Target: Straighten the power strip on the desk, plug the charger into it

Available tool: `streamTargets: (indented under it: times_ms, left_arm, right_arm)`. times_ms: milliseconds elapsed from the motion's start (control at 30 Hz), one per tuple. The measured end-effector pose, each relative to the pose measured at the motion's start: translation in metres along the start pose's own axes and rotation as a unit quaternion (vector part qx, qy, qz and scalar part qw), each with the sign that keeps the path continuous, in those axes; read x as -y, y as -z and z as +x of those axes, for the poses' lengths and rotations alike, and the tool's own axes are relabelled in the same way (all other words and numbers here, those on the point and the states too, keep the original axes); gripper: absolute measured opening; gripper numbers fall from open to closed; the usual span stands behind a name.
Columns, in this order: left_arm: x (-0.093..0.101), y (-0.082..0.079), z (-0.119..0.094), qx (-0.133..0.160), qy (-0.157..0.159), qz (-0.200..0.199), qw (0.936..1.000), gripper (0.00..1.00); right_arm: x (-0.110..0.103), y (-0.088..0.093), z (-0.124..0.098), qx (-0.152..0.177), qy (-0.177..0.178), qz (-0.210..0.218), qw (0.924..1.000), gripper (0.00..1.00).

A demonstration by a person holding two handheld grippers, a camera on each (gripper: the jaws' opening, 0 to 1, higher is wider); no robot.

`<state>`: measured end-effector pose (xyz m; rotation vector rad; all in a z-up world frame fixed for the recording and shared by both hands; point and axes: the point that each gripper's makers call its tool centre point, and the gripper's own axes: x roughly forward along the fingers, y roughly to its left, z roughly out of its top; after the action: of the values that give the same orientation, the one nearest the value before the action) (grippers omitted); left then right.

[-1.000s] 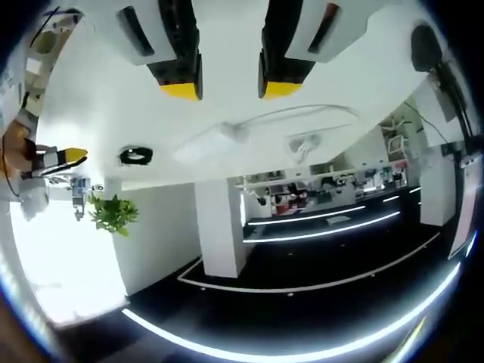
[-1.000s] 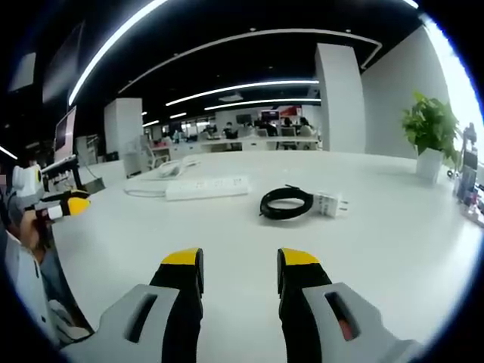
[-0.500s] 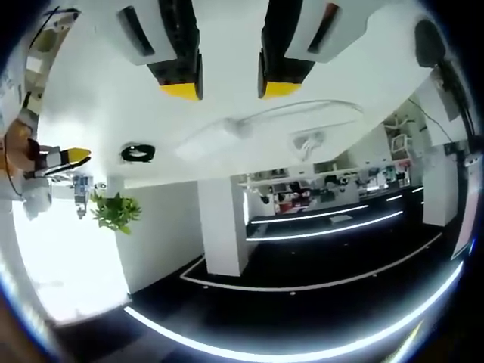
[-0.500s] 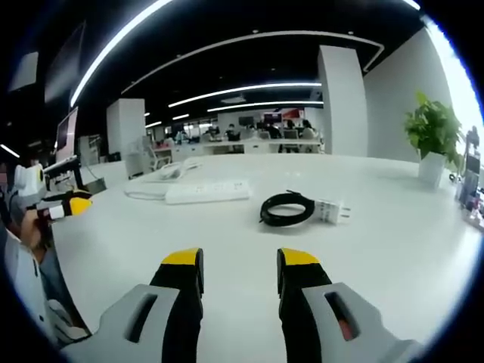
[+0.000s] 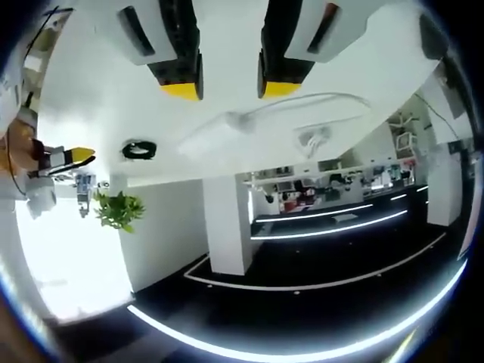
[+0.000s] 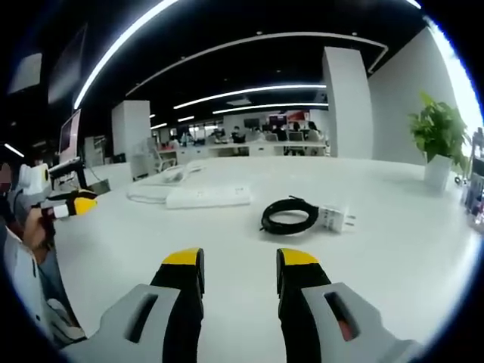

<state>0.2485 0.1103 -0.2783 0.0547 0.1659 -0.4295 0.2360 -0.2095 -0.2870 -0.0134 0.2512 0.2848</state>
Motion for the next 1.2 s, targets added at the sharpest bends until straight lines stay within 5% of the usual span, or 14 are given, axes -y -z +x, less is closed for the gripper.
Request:
streamTargets:
  times_ms: [867,1200]
  left_arm:
    - [-0.006,-0.009,0.02,0.004,0.021,0.005,0.9998,0.28]
    - [-0.008,-0.011,0.033,0.003,0.033,0.009,0.9994,0.27]
  right_arm:
    - [-0.003,-0.008,0.015,0.008,-0.035,-0.017,0.9992,0.37]
    - [0.002,-0.017,0.039,0.004,-0.052,-0.03,0.9982,0.37]
